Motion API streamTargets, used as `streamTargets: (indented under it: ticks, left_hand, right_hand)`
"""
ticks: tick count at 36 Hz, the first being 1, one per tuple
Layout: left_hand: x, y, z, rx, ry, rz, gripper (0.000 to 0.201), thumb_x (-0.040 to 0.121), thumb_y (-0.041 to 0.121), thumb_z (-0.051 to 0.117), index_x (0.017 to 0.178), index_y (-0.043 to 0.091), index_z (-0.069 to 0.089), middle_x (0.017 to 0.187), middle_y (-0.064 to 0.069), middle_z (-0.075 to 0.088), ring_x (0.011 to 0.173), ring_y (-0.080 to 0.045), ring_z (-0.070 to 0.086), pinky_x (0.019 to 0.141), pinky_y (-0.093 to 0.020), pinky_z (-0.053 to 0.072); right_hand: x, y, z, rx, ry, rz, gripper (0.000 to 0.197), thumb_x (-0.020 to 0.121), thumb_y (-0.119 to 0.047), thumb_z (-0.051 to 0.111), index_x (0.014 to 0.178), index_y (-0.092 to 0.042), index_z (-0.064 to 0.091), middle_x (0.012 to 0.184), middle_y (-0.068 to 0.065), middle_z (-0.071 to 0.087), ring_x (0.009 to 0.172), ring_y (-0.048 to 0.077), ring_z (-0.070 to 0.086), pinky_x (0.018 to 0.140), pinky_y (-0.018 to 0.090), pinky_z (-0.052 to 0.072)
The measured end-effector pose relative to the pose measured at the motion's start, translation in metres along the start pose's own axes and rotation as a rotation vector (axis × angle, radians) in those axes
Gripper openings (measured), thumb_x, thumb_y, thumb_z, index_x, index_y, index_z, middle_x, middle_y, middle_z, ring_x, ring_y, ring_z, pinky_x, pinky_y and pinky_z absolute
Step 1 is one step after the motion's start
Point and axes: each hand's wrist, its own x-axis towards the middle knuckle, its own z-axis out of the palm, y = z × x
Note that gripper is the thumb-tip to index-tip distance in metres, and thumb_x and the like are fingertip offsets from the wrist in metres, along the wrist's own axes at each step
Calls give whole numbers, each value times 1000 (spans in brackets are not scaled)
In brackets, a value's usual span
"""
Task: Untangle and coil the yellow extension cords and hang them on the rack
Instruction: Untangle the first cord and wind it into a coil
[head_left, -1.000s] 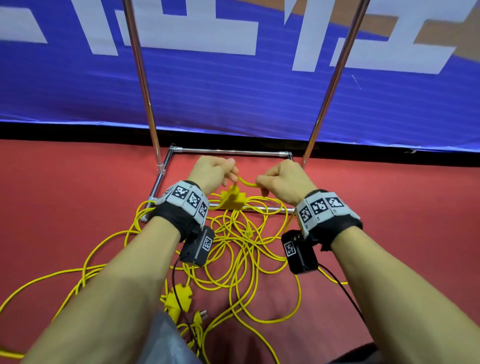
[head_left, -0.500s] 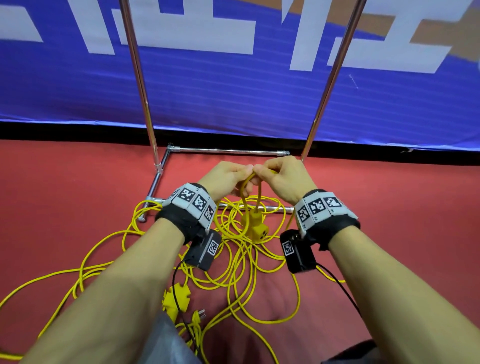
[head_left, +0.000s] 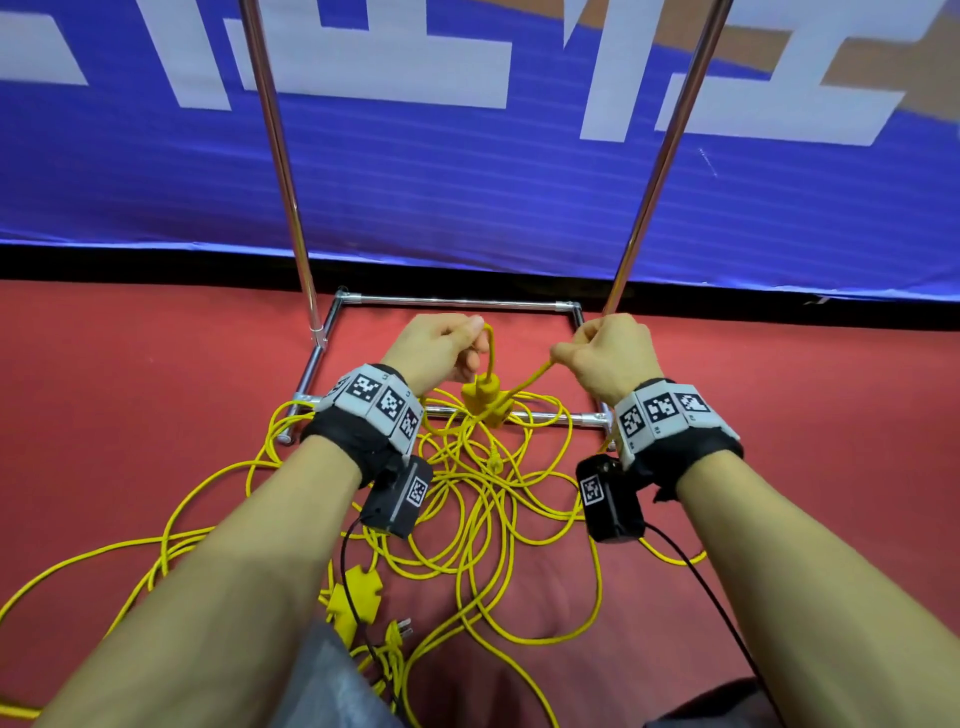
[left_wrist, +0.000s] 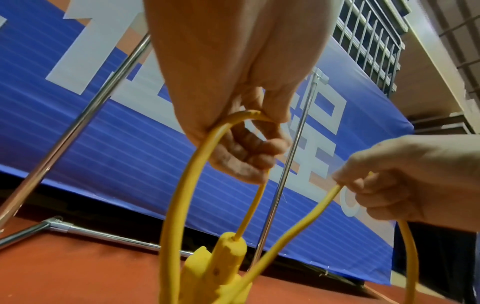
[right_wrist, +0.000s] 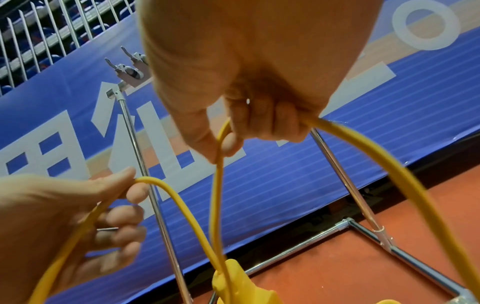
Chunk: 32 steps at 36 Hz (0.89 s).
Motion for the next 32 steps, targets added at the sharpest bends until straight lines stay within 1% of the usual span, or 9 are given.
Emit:
streamTargets:
  ticks: [2,4,9,14,18,24,27,29,32]
  left_hand:
    - [0,4,3,-55,-30,-64,37,104,21,41,74,6,55,46,3,54,41,-11,52,47,-22,52]
    - [-2,5,8,-89,-68,-125,36,104,22,41,76,4,55,46,0,57,40,-11,56,46,-23,54]
    - [-4,7,16,-298,-73,-247,34,104,22,42,92,-5,59,70,-16,72,61,-23,72,61,-30,61]
    - [-1,6,14,-629,2,-332,34,103,23,43,86,2,63,79,-13,70,78,-25,68,79,-37,57]
    - [-2,7,12,-660,58,-314,27,102,17,45,84,3,60,66,-7,71,63,-18,70,65,-29,59]
    - [2,8,-13,-772,204,-209,34,104,16,38,77,3,56,54,-4,61,53,-18,65,60,-31,60]
    - [-3,11,-10,-615,176,-220,33,105,20,36,86,4,56,60,-4,69,55,-17,69,52,-27,58]
    - [-5,11,-5,-590,160,-212,34,106,24,33,93,2,55,69,-6,73,59,-20,72,55,-28,58]
    - [-4,13,-1,-698,176,-194,41,107,27,30,102,-6,53,78,-16,74,66,-28,73,58,-36,61]
  right_hand:
    - [0,-1,3,26,65,-23,29,82,-31,70,63,-11,61,64,9,59,80,30,61,70,31,45]
    - [-1,-7,7,93,54,-82,29,86,-36,68,69,-12,64,70,8,62,79,26,59,70,30,41]
    - [-8,-29,20,334,-210,-109,26,88,-23,58,62,-22,58,50,-8,53,49,14,46,55,29,37]
    - [-13,-27,27,339,-417,-147,25,88,-14,61,65,-21,52,52,3,51,42,16,39,41,22,31]
    - [-17,-26,26,363,-478,-129,26,92,-23,63,69,-18,53,50,5,53,40,20,44,41,23,36]
    - [-24,-3,11,290,-699,40,29,99,-21,51,76,-8,62,55,5,51,48,17,49,56,29,44]
    - [-24,3,8,250,-677,8,27,99,-18,51,77,-13,67,53,1,49,44,14,44,48,24,41]
    - [-25,-3,10,234,-649,-38,26,97,-21,54,77,-15,70,52,0,50,44,16,42,46,24,36]
    - [-25,-13,16,225,-606,-64,27,96,-21,53,85,-5,71,50,0,50,38,12,38,43,22,32]
